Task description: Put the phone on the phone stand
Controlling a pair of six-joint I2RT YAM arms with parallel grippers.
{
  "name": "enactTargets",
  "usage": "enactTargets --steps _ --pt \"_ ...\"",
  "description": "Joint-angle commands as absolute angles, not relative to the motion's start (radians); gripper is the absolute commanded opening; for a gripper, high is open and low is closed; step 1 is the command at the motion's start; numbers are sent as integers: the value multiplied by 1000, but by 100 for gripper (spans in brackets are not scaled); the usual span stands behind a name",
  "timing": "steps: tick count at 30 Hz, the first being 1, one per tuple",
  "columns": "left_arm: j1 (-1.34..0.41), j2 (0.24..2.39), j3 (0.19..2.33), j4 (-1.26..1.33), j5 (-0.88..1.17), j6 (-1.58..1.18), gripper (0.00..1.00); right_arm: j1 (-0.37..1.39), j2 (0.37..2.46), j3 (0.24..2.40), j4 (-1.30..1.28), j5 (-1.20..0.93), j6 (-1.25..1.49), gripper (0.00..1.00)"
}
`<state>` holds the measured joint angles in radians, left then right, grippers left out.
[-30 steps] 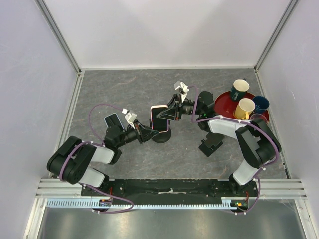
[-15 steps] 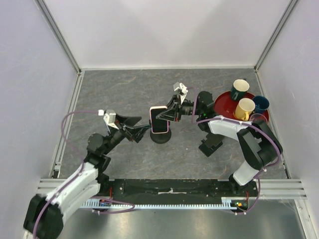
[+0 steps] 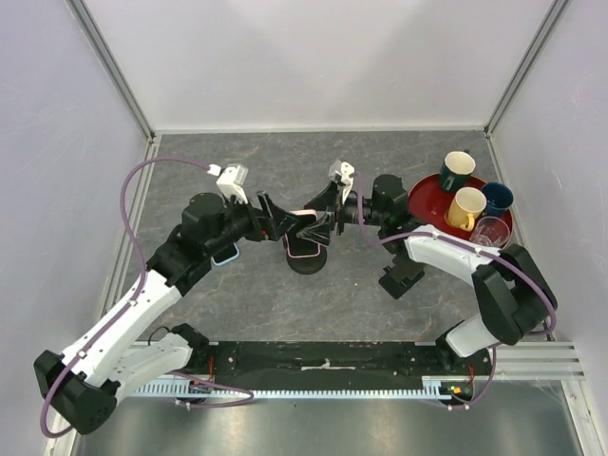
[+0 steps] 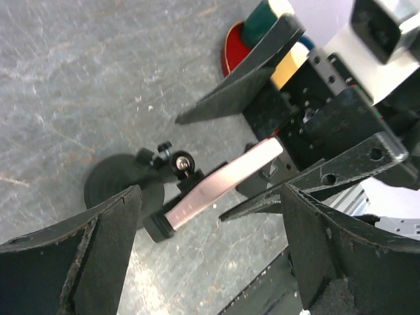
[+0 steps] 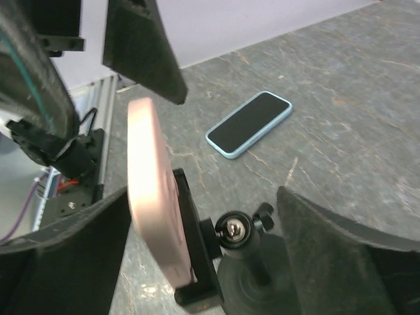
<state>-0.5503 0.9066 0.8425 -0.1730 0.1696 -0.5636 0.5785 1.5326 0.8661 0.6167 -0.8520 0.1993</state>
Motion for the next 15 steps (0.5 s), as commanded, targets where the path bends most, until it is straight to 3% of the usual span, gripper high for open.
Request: enactTargets --steps 1,10,15 --pt "-665 913 965 -379 3 -604 94 555 1431 842 526 -804 106 98" --pt "-900 1017 1120 -512 -365 -643 96 367 1221 724 532 -776 127 98" --pt "-983 1124 1202 -598 -575 -673 97 308 1219 703 571 -769 170 98"
